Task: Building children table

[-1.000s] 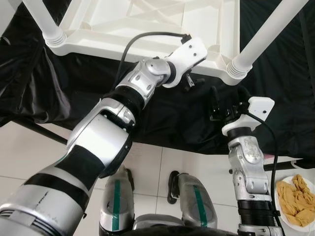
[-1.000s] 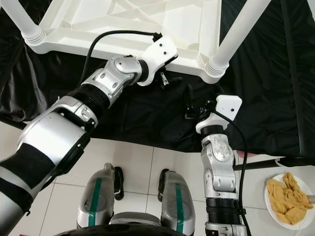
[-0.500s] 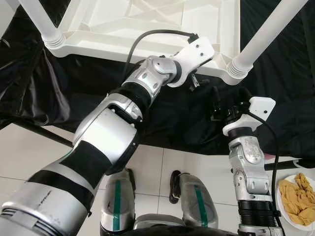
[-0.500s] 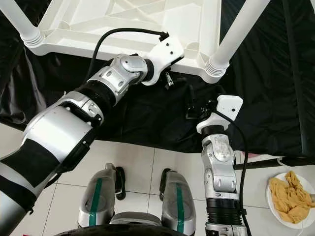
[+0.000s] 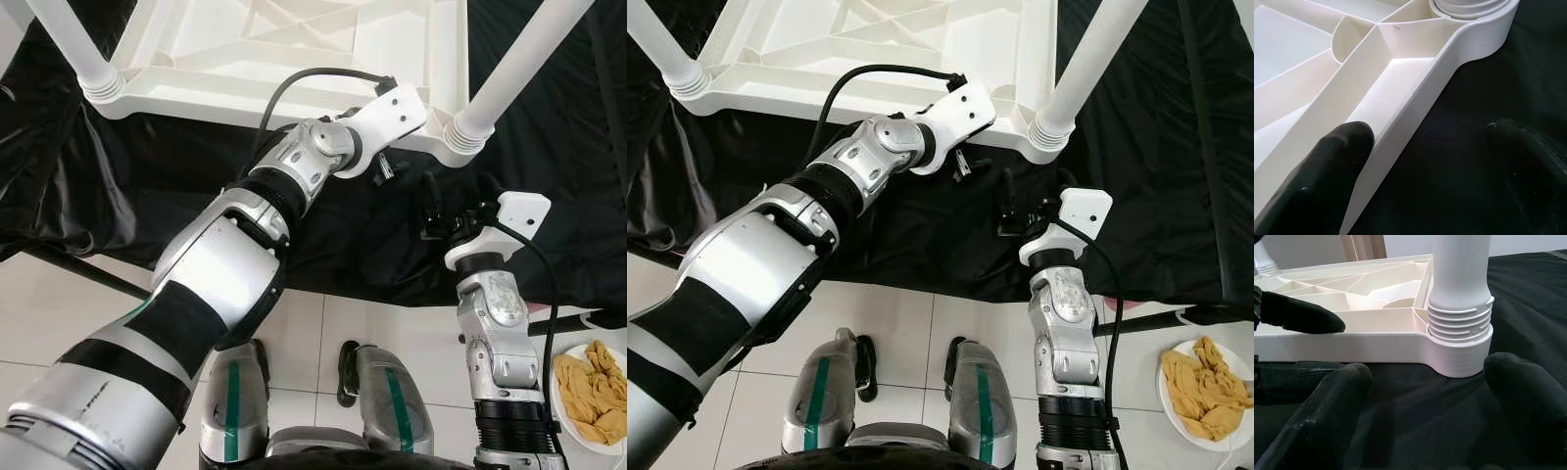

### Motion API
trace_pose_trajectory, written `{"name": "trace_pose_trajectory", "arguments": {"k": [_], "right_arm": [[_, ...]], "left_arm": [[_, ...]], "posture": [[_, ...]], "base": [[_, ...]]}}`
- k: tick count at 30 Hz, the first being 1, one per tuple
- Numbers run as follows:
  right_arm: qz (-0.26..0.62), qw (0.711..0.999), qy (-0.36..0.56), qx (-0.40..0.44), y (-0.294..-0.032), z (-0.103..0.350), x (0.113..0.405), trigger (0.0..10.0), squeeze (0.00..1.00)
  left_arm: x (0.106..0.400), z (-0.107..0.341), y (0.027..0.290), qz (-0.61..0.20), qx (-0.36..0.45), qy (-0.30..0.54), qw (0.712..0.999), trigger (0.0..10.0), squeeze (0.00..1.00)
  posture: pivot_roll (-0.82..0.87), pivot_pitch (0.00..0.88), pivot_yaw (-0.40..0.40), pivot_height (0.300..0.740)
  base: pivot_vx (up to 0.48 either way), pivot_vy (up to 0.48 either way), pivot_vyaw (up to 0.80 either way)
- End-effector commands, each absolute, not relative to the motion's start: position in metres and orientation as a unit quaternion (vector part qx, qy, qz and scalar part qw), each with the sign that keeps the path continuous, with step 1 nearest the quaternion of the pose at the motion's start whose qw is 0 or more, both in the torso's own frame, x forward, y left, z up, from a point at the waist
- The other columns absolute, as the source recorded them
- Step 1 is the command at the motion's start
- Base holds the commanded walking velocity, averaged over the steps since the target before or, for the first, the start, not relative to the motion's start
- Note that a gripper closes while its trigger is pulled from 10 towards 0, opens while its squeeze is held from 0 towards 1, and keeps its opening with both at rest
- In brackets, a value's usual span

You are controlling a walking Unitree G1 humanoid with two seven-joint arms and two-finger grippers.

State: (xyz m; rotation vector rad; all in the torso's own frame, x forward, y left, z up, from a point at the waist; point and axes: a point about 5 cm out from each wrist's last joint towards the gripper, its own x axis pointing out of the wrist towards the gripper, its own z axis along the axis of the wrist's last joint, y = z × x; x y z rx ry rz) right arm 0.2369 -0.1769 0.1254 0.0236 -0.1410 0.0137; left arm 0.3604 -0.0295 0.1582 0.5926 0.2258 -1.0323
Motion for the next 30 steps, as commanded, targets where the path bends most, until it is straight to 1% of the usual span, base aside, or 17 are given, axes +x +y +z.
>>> {"name": "trace_pose_trajectory", "arguments": {"k": [1,4,6,8,10,11,12,14,18,20,23,26,27,29,30], "right_arm": [[0.004,0.998,-0.064,0.009,-0.180,0.125,0.238,10.0,0.00],[0.006,0.998,-0.065,0.007,-0.182,0.125,0.240,10.0,0.00],[0.007,0.998,-0.065,0.007,-0.182,0.126,0.241,10.0,0.00],[0.009,0.998,-0.069,0.003,-0.184,0.128,0.245,10.0,0.00],[0.009,0.998,-0.069,0.003,-0.184,0.128,0.245,10.0,0.00],[0.011,0.997,-0.073,0.001,-0.185,0.130,0.250,10.0,0.00],[0.011,0.997,-0.073,0.001,-0.185,0.130,0.250,10.0,0.00],[0.014,0.997,-0.076,-0.001,-0.185,0.131,0.253,10.0,0.00],[0.016,0.997,-0.078,-0.002,-0.186,0.132,0.256,10.0,0.00],[0.020,0.997,-0.080,-0.004,-0.185,0.133,0.259,10.0,0.00],[0.022,0.996,-0.081,-0.004,-0.185,0.134,0.260,10.0,0.00],[0.027,0.996,-0.084,-0.005,-0.184,0.135,0.264,10.0,0.00],[0.027,0.996,-0.084,-0.005,-0.184,0.135,0.264,10.0,0.00],[0.028,0.996,-0.087,-0.007,-0.185,0.136,0.267,10.0,0.00],[0.028,0.996,-0.087,-0.007,-0.185,0.136,0.267,10.0,0.00]], "left_arm": [[0.354,0.137,-0.016,-0.530,0.286,0.166,0.781,10.0,0.00],[0.353,0.137,-0.013,-0.549,0.289,0.164,0.767,10.0,0.00],[0.353,0.137,-0.012,-0.553,0.288,0.163,0.765,10.0,0.00],[0.353,0.140,-0.007,-0.573,0.288,0.159,0.751,10.0,0.00],[0.353,0.140,-0.007,-0.573,0.288,0.159,0.751,10.0,0.00],[0.353,0.142,-0.002,-0.594,0.292,0.153,0.734,10.0,0.00],[0.353,0.142,-0.002,-0.594,0.292,0.153,0.734,10.0,0.00],[0.352,0.145,0.003,-0.615,0.289,0.148,0.718,10.0,0.00],[0.351,0.147,0.006,-0.630,0.284,0.145,0.708,10.0,0.00],[0.346,0.151,0.010,-0.658,0.282,0.134,0.685,10.0,0.00],[0.344,0.153,0.012,-0.668,0.281,0.129,0.676,10.0,0.00],[0.336,0.159,0.020,-0.696,0.283,0.115,0.649,10.0,0.00],[0.336,0.159,0.020,-0.696,0.283,0.115,0.649,10.0,0.00],[0.331,0.163,0.025,-0.709,0.287,0.106,0.635,10.0,0.00],[0.331,0.163,0.025,-0.709,0.287,0.106,0.635,10.0,0.00]], "posture": [[-0.06,0.117,0.037,0.740],[-0.06,0.116,0.033,0.740],[-0.06,0.116,0.033,0.740],[-0.04,0.112,0.024,0.740],[-0.04,0.112,0.024,0.740],[-0.03,0.107,0.017,0.740],[-0.03,0.107,0.017,0.740],[-0.03,0.106,0.013,0.740],[-0.02,0.104,0.010,0.740],[-0.01,0.101,0.006,0.740],[-0.01,0.100,0.005,0.740],[-0.01,0.097,0.004,0.740],[-0.01,0.097,0.004,0.740],[0.00,0.093,0.004,0.740],[0.00,0.093,0.004,0.740]], "base": [[0.000,0.000,0.00],[0.000,0.000,0.00],[0.000,0.000,0.00],[0.000,0.000,0.00],[0.000,0.000,0.00],[0.000,0.000,0.00],[0.000,0.000,0.00],[0.000,0.000,0.00],[0.000,0.000,0.00],[0.000,0.000,0.00],[0.000,0.000,0.00],[0.000,0.000,0.00],[0.000,0.000,0.00],[0.000,0.000,0.00],[0.000,0.000,0.00]]}}
